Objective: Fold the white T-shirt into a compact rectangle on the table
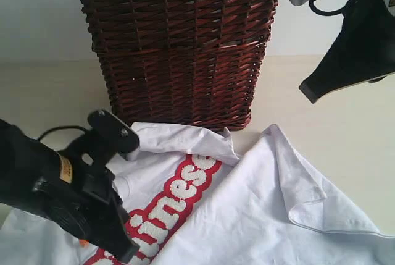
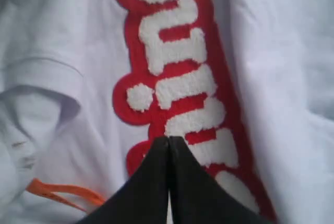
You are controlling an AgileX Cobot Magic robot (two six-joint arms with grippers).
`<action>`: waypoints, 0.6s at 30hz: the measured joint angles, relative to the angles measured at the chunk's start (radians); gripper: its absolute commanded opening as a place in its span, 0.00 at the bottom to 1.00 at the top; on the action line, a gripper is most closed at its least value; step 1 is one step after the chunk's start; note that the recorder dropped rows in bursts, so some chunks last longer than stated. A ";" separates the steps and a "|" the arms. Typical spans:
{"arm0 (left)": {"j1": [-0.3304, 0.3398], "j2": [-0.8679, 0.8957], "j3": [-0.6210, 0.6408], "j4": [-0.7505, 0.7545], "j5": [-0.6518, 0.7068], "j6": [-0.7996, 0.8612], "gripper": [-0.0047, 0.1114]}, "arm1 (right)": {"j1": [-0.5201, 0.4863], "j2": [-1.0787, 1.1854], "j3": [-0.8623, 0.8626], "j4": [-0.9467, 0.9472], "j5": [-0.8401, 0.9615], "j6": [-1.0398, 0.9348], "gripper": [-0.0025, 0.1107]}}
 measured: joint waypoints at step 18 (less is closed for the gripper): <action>0.039 0.189 0.002 0.330 0.188 -0.431 0.04 | 0.000 0.000 0.000 0.015 0.000 0.000 0.02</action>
